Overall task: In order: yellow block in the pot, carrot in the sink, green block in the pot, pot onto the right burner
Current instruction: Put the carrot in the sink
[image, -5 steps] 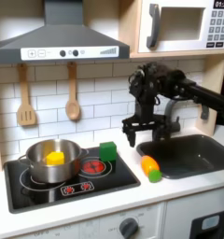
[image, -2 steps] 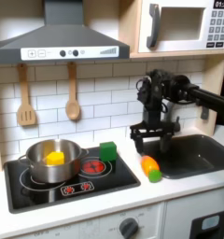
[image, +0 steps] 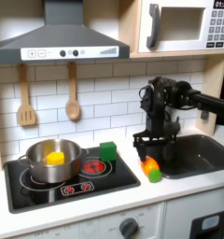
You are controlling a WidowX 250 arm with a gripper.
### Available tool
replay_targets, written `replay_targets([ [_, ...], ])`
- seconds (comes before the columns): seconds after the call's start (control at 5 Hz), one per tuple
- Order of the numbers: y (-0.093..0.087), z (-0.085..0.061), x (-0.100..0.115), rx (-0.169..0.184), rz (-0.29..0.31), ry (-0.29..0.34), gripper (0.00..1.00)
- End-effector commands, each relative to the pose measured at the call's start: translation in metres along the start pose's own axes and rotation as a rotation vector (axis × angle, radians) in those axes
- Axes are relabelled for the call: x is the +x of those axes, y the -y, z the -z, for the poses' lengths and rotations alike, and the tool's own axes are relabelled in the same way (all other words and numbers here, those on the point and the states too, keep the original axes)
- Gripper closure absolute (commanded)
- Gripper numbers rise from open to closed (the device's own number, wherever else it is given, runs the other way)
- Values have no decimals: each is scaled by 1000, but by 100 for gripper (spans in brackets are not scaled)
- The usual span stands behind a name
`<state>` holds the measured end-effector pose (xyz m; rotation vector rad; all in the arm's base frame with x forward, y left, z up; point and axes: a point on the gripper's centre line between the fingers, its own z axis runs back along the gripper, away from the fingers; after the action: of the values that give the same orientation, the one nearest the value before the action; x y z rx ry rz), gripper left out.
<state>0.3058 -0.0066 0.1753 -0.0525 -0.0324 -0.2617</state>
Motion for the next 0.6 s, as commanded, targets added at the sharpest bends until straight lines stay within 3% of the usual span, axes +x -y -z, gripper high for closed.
replay_targets([
  [0.0,-4,16,-3,11,12,-39,0],
  [0.4,-8,28,4,17,5,-63,0],
])
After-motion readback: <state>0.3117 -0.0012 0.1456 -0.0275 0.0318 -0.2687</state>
